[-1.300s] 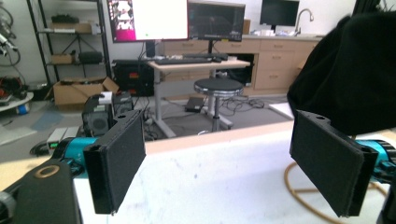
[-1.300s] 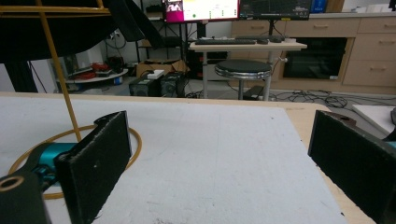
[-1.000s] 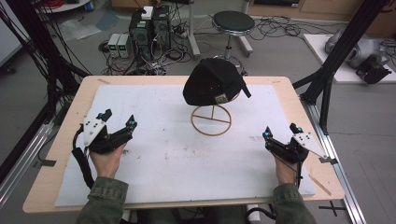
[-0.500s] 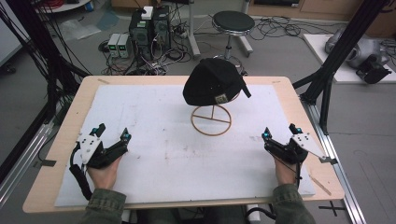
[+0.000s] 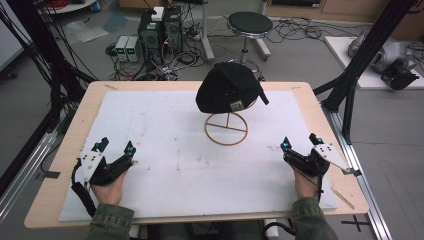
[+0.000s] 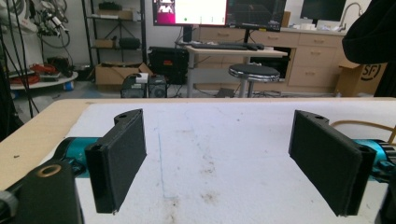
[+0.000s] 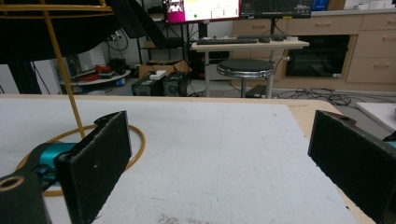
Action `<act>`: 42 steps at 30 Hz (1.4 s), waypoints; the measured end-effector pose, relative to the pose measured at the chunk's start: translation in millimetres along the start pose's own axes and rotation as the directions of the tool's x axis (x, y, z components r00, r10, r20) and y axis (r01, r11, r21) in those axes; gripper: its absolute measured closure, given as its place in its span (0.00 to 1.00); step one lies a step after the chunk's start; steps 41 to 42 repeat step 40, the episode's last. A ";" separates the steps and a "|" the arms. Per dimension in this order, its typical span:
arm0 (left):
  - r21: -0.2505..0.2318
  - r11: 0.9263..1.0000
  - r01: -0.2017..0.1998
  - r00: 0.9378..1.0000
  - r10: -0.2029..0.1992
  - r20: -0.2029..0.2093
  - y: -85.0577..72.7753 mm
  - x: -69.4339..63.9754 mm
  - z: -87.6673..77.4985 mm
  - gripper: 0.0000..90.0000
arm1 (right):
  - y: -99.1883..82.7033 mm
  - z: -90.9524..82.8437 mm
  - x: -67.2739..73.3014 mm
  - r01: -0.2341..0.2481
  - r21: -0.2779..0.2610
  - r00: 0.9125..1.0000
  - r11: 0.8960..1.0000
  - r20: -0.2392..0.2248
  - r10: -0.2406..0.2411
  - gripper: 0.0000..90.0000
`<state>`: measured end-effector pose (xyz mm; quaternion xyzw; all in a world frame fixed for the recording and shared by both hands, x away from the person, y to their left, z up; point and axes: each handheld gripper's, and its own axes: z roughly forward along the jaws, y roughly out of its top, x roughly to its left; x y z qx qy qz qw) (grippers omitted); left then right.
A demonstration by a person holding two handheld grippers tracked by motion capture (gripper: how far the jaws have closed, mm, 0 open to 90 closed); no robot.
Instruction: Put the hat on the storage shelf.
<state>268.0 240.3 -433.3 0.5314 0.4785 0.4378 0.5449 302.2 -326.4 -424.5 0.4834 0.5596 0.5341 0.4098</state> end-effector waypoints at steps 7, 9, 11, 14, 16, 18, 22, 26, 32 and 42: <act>0.015 1.000 0.001 1.000 -0.002 0.007 -0.1 -0.8 0.5 0.21 | -1.4 0.5 -0.6 -0.003 0.009 1.000 1.000 -0.002 0.003 0.06; 0.020 1.000 -0.001 1.000 0.001 0.014 -0.1 -1.6 0.3 0.21 | -1.5 0.3 -0.2 -0.002 0.009 1.000 1.000 -0.004 0.002 0.06; 0.014 1.000 -0.005 1.000 0.005 0.014 0.4 -2.3 0.2 0.22 | -1.3 -0.1 0.1 0.003 0.008 1.000 1.000 -0.008 -0.002 0.06; 0.011 1.000 -0.001 1.000 0.001 0.013 1.0 -2.6 -0.1 0.22 | -1.0 -0.9 0.3 0.002 0.005 1.000 1.000 -0.009 -0.002 0.06; 0.020 1.000 0.000 1.000 0.000 0.015 0.7 -2.3 0.2 0.22 | -1.0 -1.2 0.2 -0.008 0.008 1.000 1.000 -0.009 0.008 0.06; 0.020 1.000 0.002 1.000 -0.002 0.013 0.5 -2.1 0.2 0.22 | -1.0 -1.2 -0.3 -0.006 0.009 1.000 1.000 -0.009 0.006 0.06; 0.019 1.000 0.002 1.000 -0.002 0.015 0.7 -2.0 -0.1 0.22 | -1.0 -0.9 -0.6 -0.007 0.009 1.000 1.000 -0.011 0.007 0.06; 0.039 0.999 0.003 1.000 -0.004 0.020 -0.9 -1.6 1.2 0.22 | -1.2 -0.4 -0.5 0.001 0.009 1.000 1.000 -0.008 0.000 0.06; 0.044 0.999 0.006 1.000 -0.006 0.020 -1.9 -0.8 2.6 0.22 | -1.4 0.1 -0.1 0.006 0.012 1.000 1.000 -0.008 -0.006 0.06; 0.073 0.997 0.003 1.000 -0.005 0.027 -4.2 -0.2 2.1 0.22 | -2.5 4.4 -1.7 0.000 0.017 1.000 1.000 -0.003 0.000 0.06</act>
